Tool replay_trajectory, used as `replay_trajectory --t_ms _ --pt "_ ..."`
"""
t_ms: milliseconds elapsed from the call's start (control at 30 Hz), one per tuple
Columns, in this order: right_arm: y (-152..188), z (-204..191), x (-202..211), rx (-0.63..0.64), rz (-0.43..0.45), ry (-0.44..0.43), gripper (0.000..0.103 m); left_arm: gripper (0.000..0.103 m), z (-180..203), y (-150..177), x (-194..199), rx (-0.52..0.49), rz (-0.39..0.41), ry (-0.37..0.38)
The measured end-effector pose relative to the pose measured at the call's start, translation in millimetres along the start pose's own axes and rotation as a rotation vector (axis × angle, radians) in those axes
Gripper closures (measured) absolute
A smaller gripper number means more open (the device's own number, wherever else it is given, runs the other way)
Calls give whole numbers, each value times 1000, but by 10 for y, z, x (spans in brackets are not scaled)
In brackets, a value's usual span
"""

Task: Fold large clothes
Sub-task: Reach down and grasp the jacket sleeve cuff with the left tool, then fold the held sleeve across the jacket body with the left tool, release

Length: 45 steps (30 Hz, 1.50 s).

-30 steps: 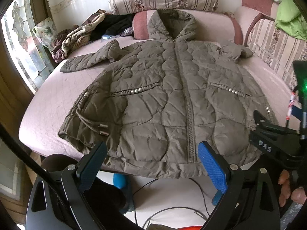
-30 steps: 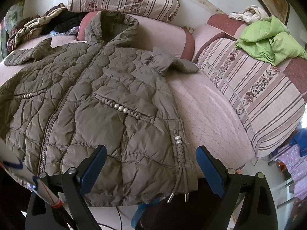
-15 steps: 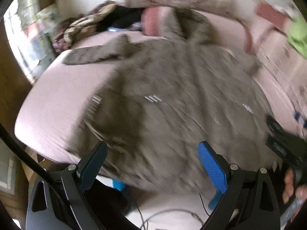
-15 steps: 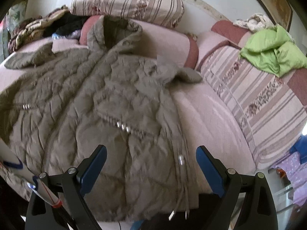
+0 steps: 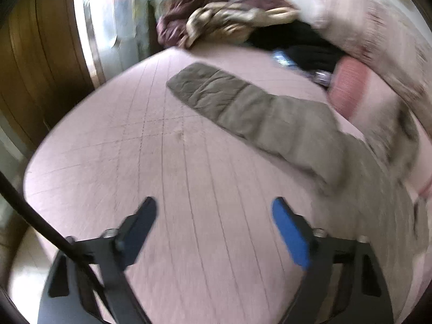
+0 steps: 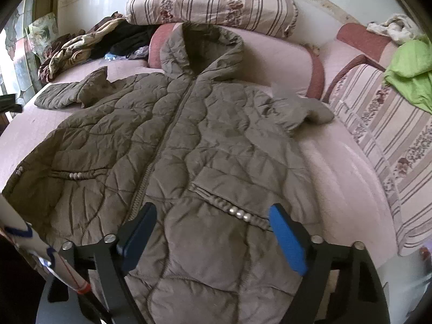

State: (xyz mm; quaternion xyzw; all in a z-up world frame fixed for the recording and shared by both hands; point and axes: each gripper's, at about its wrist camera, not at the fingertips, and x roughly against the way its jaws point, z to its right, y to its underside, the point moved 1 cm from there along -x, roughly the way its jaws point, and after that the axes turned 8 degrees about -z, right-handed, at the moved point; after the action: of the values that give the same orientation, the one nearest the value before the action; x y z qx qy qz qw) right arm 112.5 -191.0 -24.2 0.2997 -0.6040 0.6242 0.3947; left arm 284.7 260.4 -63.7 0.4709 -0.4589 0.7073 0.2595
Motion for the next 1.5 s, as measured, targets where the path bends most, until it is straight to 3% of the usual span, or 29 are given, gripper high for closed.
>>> replay_trajectory --t_ms 133,300,567,700,733,767,833,867,933,1067,1200,1333,1500 --pt "-88 -41 -112 -15 -9 1 18 28 -212 -489 -564 107 -73 41" --pt "-191 22 -304 -101 -59 -40 18 28 -434 -859 -1098 248 -165 161" --pt "-225 103 -551 -172 -110 -46 18 28 -405 -1376 -1415 349 -158 353" --pt "-241 74 -624 -155 -115 -17 18 28 -340 -1606 -1577 401 -146 339" --pt "-249 58 -650 -149 -120 -10 18 35 -300 -1633 -1578 394 -140 291" --pt "-253 52 -668 -146 -123 -5 18 52 -232 -1654 -1575 372 -136 220" --pt "-262 49 -715 -143 -133 3 18 72 -62 -1684 -1568 285 -142 64" --pt "-262 50 -735 -142 -137 4 18 85 25 -1693 -1534 246 -140 31" --pt "-253 66 -745 -143 -138 6 20 92 125 -1694 -1445 218 -154 32" --pt "-222 117 -694 -140 -117 5 26 95 408 -1668 -1016 156 -115 91" --pt "-172 208 -596 -158 -91 -10 27 96 954 -1512 -435 18 -63 170" --pt "-110 321 -487 -191 -69 -38 27 96 1725 -1111 96 -157 -18 269" --pt "17 482 -382 -224 -52 -54 27 96 2572 -535 228 -329 -42 356"
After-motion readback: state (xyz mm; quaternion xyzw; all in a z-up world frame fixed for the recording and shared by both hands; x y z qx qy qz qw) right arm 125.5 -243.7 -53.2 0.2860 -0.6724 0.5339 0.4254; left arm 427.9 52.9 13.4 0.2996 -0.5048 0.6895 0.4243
